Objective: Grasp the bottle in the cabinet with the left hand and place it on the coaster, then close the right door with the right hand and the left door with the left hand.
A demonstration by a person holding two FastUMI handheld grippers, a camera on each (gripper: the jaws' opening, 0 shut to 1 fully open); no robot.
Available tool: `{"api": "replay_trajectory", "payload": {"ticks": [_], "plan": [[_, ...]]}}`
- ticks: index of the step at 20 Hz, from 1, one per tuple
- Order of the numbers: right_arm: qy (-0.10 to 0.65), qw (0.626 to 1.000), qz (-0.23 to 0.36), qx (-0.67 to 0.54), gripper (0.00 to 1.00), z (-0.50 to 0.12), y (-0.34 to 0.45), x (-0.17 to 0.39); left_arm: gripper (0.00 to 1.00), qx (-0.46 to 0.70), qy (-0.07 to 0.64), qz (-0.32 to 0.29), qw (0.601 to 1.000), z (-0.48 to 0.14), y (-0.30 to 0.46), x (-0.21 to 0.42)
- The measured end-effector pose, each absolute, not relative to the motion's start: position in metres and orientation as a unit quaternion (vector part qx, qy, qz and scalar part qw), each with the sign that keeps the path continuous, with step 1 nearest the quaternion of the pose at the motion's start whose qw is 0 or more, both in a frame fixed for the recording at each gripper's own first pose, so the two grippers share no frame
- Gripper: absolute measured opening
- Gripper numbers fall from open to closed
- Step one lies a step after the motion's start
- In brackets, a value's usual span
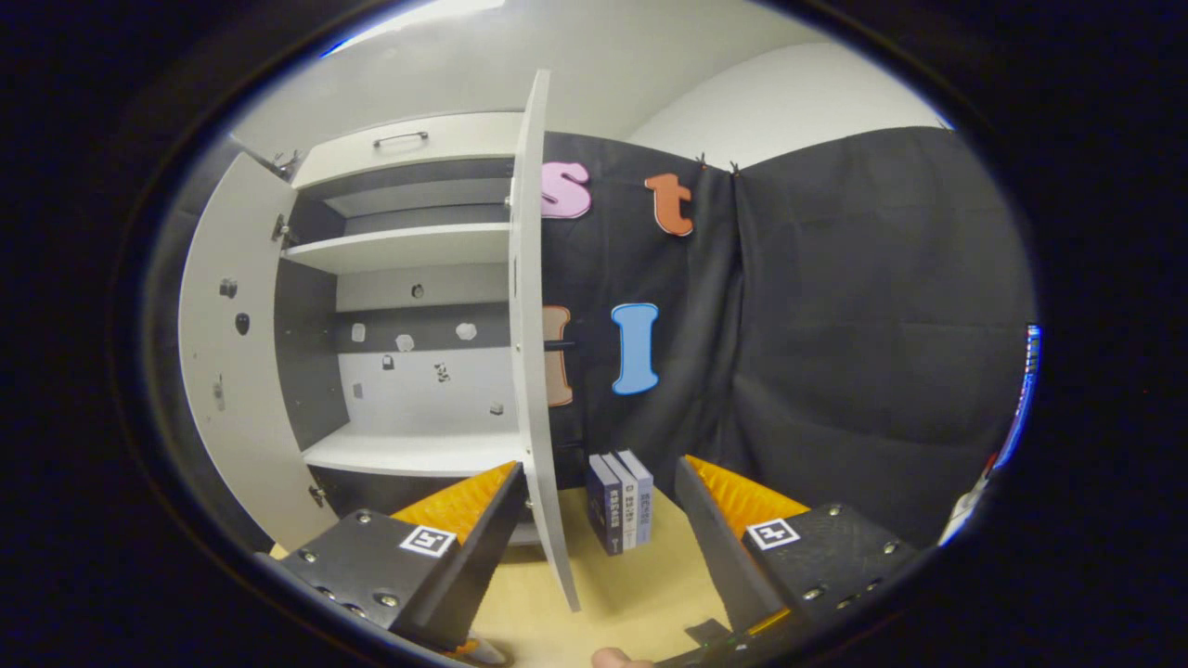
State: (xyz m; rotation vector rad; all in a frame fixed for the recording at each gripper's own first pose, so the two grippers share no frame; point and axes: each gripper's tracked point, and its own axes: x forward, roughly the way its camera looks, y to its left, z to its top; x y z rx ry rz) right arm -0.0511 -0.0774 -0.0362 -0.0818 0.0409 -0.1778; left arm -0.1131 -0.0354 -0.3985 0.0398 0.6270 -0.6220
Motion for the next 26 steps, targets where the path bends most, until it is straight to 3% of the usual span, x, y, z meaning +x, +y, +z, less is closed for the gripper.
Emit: {"api": "replay_trajectory", "payload": {"ticks": [3, 4, 5, 26], "plan": [[0.022, 0.995, -0.086, -0.039, 0.98, -0.038, -0.076, -0.049, 0.83, 0.064, 0.304, -0.315, 0.897, -0.404, -0.038, -0.122], [0.023, 0.995, -0.087, -0.040, 0.94, -0.039, -0.076, -0.048, 0.83, 0.071, 0.309, -0.320, 0.893, -0.406, -0.040, -0.127], [0.023, 0.995, -0.087, -0.041, 0.98, -0.039, -0.077, -0.048, 0.83, 0.072, 0.310, -0.323, 0.891, -0.406, -0.041, -0.132], [0.045, 0.995, -0.085, -0.026, 0.98, -0.056, -0.081, -0.051, 0.81, 0.044, 0.319, -0.323, 0.890, -0.396, -0.047, -0.135]]}}
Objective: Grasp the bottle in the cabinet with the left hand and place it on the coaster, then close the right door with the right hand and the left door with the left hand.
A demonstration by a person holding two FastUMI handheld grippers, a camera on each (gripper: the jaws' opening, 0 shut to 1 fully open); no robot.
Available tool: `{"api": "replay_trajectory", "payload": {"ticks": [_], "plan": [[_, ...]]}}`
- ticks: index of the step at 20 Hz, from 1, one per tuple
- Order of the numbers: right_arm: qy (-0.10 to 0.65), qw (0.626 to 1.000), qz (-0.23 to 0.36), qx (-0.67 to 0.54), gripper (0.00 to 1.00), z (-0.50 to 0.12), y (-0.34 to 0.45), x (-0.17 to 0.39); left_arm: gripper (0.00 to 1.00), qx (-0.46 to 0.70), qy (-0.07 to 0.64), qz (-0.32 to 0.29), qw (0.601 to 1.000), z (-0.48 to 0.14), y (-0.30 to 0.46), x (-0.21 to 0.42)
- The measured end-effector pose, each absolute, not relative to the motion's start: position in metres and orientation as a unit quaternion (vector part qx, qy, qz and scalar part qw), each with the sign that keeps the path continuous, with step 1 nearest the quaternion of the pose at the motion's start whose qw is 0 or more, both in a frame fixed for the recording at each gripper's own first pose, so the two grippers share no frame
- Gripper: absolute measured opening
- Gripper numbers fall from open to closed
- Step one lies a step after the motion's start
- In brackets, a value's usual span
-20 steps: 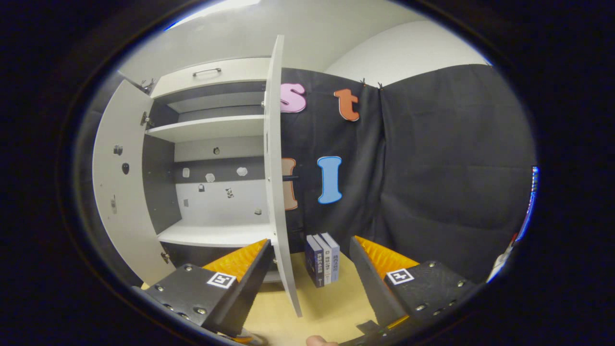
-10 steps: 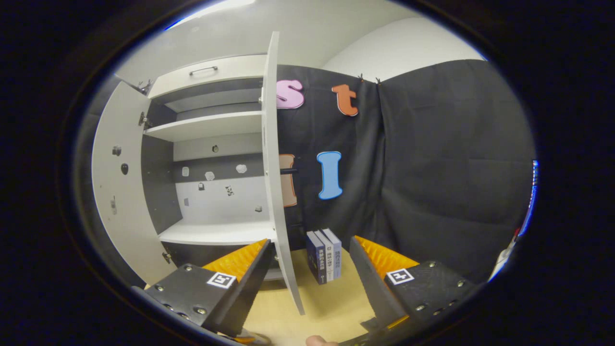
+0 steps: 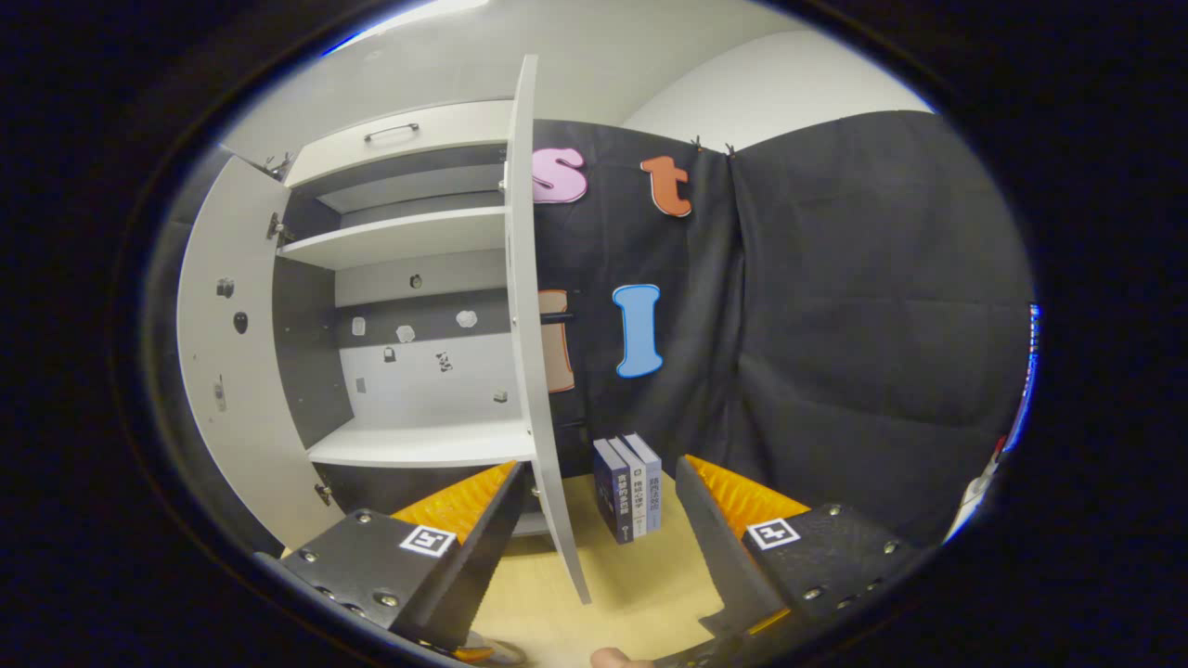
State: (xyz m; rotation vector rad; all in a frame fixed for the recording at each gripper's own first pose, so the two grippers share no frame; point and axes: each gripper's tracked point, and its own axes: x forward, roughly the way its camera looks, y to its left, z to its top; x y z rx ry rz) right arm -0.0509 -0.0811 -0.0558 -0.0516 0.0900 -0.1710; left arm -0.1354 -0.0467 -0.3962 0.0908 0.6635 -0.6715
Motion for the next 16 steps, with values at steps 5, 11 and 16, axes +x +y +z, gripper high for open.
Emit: {"api": "replay_trajectory", "payload": {"ticks": [5, 11, 16], "plan": [[0.047, 0.995, -0.086, -0.026, 0.98, -0.056, -0.083, -0.052, 0.81, 0.043, 0.312, -0.325, 0.892, -0.386, -0.049, -0.132], [0.046, 0.995, -0.087, -0.030, 0.98, -0.056, -0.083, -0.051, 0.80, 0.048, 0.283, -0.330, 0.900, -0.361, -0.052, -0.121], [0.047, 0.995, -0.089, -0.030, 0.98, -0.057, -0.085, -0.051, 0.79, 0.054, 0.261, -0.339, 0.902, -0.343, -0.058, -0.114]]}}
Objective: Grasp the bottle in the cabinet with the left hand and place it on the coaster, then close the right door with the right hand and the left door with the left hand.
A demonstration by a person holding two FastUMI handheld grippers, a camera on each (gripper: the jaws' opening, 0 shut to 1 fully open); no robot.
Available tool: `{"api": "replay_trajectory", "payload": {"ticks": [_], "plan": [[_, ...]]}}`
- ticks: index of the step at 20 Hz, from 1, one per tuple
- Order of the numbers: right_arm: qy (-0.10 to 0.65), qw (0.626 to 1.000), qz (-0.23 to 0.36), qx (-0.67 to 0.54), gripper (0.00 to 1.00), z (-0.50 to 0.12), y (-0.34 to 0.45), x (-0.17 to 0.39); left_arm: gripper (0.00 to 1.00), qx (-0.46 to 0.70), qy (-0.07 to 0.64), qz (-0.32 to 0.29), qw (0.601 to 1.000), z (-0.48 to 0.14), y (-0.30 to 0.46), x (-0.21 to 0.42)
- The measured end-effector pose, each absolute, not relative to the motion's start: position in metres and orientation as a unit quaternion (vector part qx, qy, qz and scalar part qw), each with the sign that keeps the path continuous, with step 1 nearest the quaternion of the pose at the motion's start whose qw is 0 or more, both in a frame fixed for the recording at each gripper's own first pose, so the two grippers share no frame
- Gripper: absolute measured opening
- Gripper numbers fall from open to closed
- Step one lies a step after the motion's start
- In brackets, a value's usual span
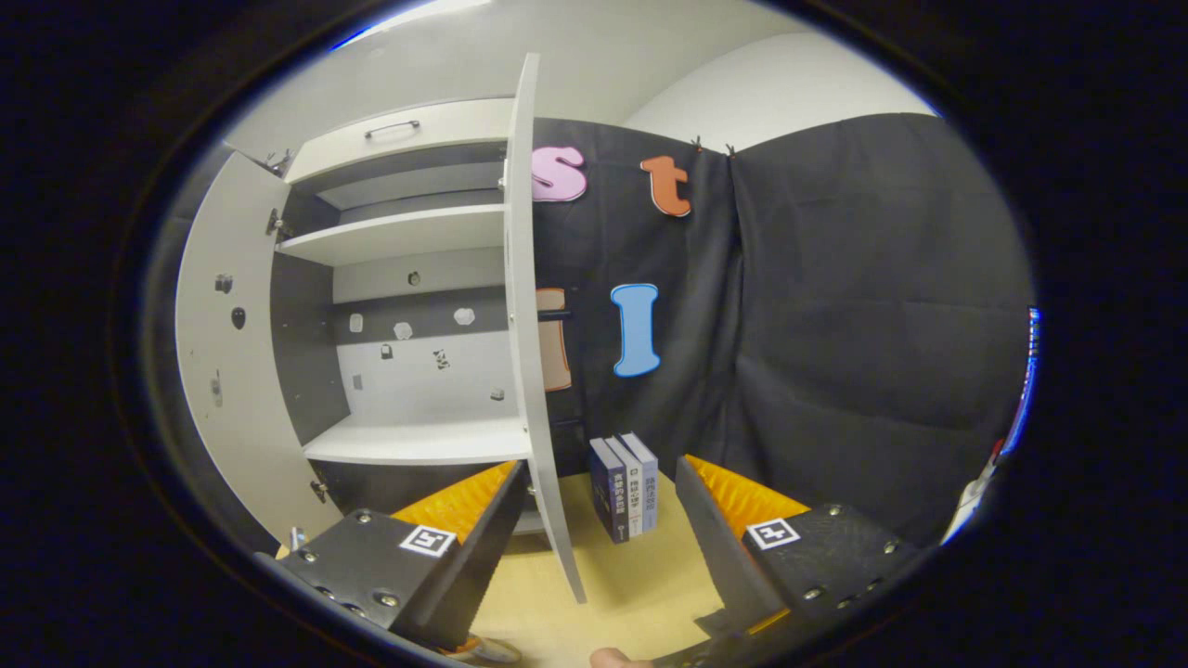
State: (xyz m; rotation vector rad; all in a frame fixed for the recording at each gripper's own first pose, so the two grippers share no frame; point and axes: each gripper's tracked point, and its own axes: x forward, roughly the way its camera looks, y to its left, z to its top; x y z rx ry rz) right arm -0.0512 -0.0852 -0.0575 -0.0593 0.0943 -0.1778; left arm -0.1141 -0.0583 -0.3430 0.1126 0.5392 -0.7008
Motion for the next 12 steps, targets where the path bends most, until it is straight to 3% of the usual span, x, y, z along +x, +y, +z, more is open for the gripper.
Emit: {"api": "replay_trajectory", "payload": {"ticks": [4, 5, 6, 12], "plan": [[0.046, 0.994, -0.091, -0.028, 0.98, -0.057, -0.088, -0.051, 0.79, 0.054, 0.249, -0.339, 0.906, -0.331, -0.061, -0.108], [0.046, 0.994, -0.092, -0.028, 0.93, -0.057, -0.088, -0.050, 0.79, 0.052, 0.246, -0.338, 0.907, -0.327, -0.061, -0.106], [0.046, 0.994, -0.092, -0.028, 0.98, -0.057, -0.089, -0.050, 0.79, 0.050, 0.243, -0.337, 0.908, -0.324, -0.061, -0.103], [0.048, 0.994, -0.093, -0.032, 0.98, -0.059, -0.091, -0.048, 0.79, 0.034, 0.212, -0.316, 0.924, -0.294, -0.051, -0.082]]}}
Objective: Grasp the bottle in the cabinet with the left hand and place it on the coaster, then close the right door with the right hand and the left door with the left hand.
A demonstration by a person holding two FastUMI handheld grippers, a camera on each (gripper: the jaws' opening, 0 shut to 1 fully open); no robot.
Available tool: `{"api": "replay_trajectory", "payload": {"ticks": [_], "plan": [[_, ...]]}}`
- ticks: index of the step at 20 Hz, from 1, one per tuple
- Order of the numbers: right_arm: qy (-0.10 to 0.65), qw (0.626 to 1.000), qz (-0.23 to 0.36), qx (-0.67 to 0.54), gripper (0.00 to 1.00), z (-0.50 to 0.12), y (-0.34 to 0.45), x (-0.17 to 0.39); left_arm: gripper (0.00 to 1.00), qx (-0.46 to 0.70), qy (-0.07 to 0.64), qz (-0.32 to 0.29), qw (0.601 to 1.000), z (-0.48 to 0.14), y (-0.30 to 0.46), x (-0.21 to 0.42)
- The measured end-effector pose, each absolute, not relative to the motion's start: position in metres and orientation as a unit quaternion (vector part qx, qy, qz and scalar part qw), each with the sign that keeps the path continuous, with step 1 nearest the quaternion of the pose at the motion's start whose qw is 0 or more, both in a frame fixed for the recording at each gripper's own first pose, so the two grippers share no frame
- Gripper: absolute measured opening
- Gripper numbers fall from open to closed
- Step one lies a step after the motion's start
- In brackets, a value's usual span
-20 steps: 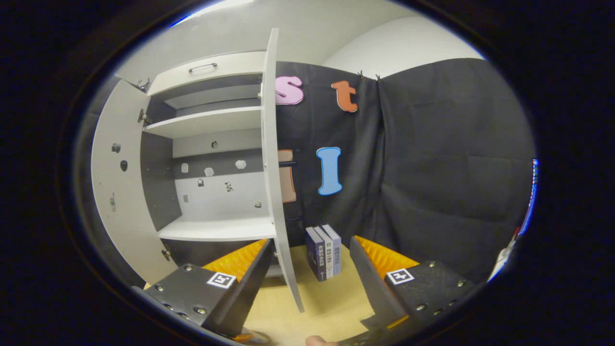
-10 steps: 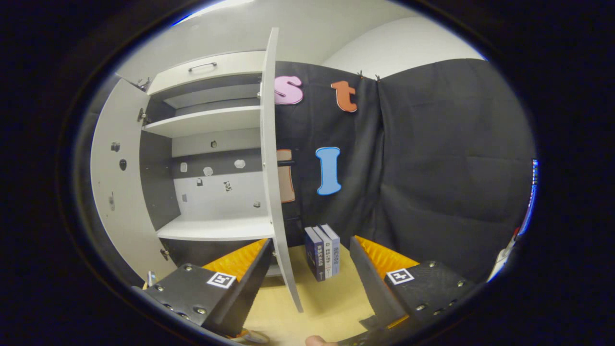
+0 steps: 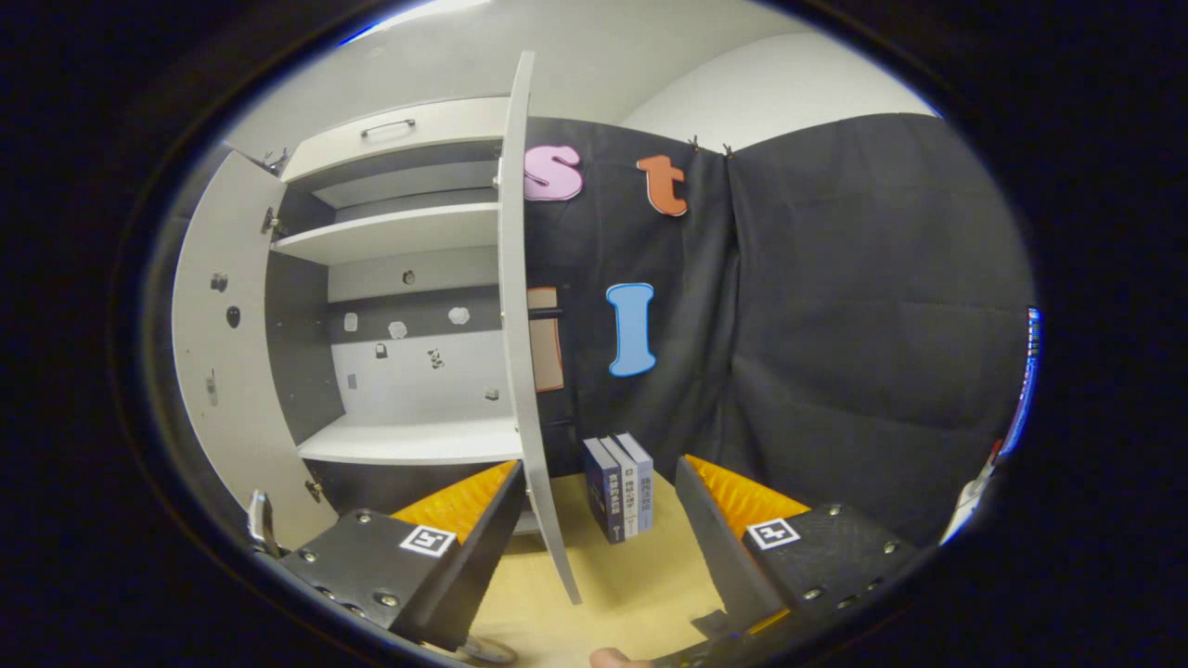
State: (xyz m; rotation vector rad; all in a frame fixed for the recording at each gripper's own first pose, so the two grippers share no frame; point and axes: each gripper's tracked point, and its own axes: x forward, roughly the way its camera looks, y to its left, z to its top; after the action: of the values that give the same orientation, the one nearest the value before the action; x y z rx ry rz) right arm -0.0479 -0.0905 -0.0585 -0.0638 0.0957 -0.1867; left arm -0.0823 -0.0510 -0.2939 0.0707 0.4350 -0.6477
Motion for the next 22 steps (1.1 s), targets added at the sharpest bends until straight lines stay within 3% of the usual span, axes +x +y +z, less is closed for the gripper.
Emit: {"api": "replay_trajectory", "payload": {"ticks": [6, 10, 15, 22], "plan": [[0.047, 0.994, -0.089, -0.035, 0.98, -0.059, -0.089, -0.042, 0.78, 0.025, 0.164, -0.281, 0.945, -0.249, -0.034, -0.054], [0.044, 0.994, -0.097, -0.039, 0.98, -0.056, -0.098, -0.041, 0.86, 0.011, 0.128, -0.232, 0.964, -0.212, -0.013, -0.033], [0.037, 0.992, -0.113, -0.037, 0.98, -0.051, -0.114, -0.034, 0.87, -0.011, 0.084, -0.151, 0.985, -0.170, 0.025, -0.014], [0.033, 0.993, -0.113, -0.031, 0.98, -0.046, -0.125, -0.005, 0.95, 0.015, 0.092, -0.056, 0.994, -0.171, 0.079, -0.021]]}}
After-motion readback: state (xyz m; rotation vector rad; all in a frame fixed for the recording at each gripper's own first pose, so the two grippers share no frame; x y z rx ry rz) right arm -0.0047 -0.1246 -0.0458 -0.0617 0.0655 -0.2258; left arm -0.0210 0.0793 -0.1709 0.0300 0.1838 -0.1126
